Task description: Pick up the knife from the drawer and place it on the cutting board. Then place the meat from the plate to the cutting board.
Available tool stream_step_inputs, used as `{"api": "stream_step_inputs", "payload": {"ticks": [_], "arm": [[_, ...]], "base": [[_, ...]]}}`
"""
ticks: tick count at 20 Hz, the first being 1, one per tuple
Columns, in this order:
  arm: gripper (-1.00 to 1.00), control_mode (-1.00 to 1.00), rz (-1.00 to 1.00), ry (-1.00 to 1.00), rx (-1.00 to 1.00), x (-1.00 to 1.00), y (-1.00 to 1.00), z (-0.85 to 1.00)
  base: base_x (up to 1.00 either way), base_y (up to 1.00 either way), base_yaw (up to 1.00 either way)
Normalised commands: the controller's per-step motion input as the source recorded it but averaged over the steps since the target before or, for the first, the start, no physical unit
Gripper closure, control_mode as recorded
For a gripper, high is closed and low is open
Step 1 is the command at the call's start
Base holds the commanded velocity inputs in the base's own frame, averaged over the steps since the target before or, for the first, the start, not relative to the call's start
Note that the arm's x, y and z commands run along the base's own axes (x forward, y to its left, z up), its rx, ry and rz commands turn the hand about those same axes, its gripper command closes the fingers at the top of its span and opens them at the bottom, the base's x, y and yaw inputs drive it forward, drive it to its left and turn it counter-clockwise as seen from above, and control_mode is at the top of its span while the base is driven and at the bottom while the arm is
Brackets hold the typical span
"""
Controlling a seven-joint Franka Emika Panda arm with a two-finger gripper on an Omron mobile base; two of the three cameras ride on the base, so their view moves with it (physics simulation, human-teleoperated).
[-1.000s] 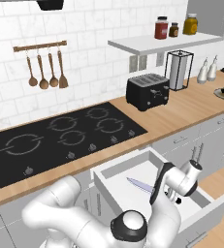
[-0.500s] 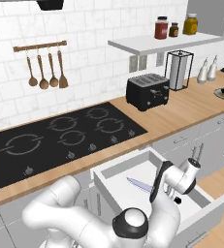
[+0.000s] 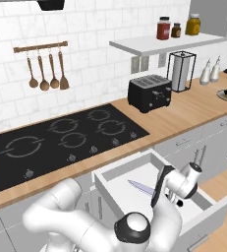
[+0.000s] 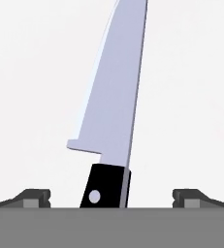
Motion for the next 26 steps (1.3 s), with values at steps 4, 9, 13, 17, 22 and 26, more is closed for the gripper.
{"api": "stream_step_inputs", "payload": {"ticks": [4, 9, 13, 17, 22, 26], "arm": [[1.00, -1.00, 0.00, -0.02, 0.00, -0.09, 0.00, -0.13], [1.00, -1.00, 0.00, 0.00, 0.00, 0.00, 0.00, -0.02], [1.00, -1.00, 0.00, 0.02, 0.00, 0.00, 0.00, 0.00], [1.00, -1.00, -0.01, 0.11, -0.01, -0.12, 0.00, 0.45], [1.00, -1.00, -0.01, 0.09, -0.05, -0.56, -0.01, 0.87], [1.00, -1.00, -0.07, 0.00, 0.00, -0.81, -0.09, 0.89]], "base": [[0.00, 0.00, 0.00], [0.00, 0.00, 0.00], [0.00, 0.00, 0.00], [0.00, 0.00, 0.00], [0.00, 0.00, 0.00], [0.00, 0.00, 0.00]]}}
